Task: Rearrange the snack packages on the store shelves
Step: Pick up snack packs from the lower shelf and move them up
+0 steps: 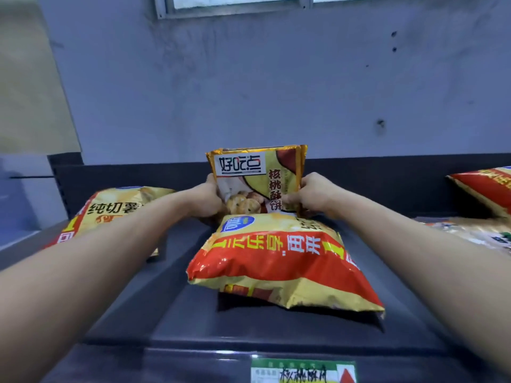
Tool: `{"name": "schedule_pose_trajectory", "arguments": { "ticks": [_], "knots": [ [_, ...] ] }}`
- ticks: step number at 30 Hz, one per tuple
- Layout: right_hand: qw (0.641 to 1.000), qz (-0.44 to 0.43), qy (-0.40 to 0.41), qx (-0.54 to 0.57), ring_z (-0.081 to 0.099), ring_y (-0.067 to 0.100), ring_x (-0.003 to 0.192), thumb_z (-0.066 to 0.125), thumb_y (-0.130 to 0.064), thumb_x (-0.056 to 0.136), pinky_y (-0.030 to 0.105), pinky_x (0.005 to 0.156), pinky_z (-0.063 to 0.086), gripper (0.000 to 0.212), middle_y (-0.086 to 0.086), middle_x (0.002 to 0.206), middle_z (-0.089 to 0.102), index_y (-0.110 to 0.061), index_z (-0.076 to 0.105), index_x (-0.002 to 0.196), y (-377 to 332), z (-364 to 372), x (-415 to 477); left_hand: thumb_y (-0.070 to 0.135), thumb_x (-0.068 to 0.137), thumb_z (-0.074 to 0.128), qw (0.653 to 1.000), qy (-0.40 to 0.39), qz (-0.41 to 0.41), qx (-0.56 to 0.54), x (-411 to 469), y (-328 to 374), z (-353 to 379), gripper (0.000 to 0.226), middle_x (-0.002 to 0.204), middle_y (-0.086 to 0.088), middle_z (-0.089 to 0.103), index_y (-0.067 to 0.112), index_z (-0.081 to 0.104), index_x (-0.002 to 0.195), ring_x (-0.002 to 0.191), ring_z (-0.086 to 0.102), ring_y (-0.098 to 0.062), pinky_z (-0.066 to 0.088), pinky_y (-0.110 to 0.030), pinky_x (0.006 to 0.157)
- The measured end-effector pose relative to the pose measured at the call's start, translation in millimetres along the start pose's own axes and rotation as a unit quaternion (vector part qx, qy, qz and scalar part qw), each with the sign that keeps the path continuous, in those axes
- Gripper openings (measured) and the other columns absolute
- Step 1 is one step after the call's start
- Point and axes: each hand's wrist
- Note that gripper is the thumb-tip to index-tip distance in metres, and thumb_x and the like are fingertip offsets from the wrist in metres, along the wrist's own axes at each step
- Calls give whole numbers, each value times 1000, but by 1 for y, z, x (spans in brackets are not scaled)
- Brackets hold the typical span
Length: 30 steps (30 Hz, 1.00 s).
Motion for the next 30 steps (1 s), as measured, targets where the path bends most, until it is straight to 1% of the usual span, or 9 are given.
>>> {"name": "schedule_pose_trajectory", "arguments": {
  "ticks": [3,5,8,13,19,22,24,27,30],
  "knots": [
    [999,19,29,-16,68,31,87,72,-17,82,46,77,58,17,13,94,70,-5,66,93,6,-5,6,4,86,59,998,6,36,-51,6,2,6,41,111,-8,62,18,43,121,95,62,-22,57,-40,78],
    [999,30,40,-21,67,31,91,73,-17,81,48,82,57,20,13,97,70,-5,66,96,10,-11,7,4,86,59,996,15,51,-71,11,6,12,36,118,-8,62,16,49,118,103,61,-24,55,-39,84],
    [997,44,50,-26,68,31,91,71,-18,83,48,82,57,19,12,97,71,-4,67,97,14,-15,7,6,86,60,995,39,46,-78,15,11,18,35,113,-8,64,10,53,120,98,62,-23,54,-34,77],
    [995,46,67,-53,67,27,94,64,-19,89,44,87,55,17,9,100,70,-6,66,100,14,-16,5,10,86,63,992,78,42,-89,19,11,22,25,109,-9,66,9,58,110,98,64,-26,54,-41,87],
    [991,53,85,-89,67,27,92,63,-14,89,41,83,57,18,11,101,69,-3,66,103,15,-23,-2,8,84,65,990,82,21,-111,18,7,21,27,111,-11,65,9,56,109,97,65,-26,55,-43,86],
    [983,50,129,-119,67,29,82,63,-14,87,35,69,57,20,14,94,68,2,67,98,11,-27,-11,12,80,71,989,105,-2,-104,13,7,16,43,112,-14,62,5,50,118,97,64,-29,55,-46,85],
    [977,33,156,-142,66,31,89,62,-14,88,38,72,55,23,15,98,68,4,67,101,7,-29,-17,15,81,71,988,137,-1,-74,7,9,11,51,115,-12,60,4,48,125,99,63,-28,53,-45,89],
    [976,-3,163,-146,64,32,100,60,-12,88,43,86,54,27,17,107,68,5,65,109,-2,-31,-31,12,81,68,983,161,21,-91,-8,17,4,29,105,-10,63,9,58,109,97,63,-27,53,-45,89],
    [972,-63,146,-172,61,20,96,62,-15,88,29,77,48,22,10,112,67,-4,69,106,-14,-31,-58,7,81,65,976,167,55,-125,-31,29,0,14,100,-14,68,12,60,93,96,66,-30,54,-45,89]
  ]
}}
Point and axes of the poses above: each hand's wrist, its own x-axis towards the middle knuckle, its own z-axis out of the palm, y = z × x
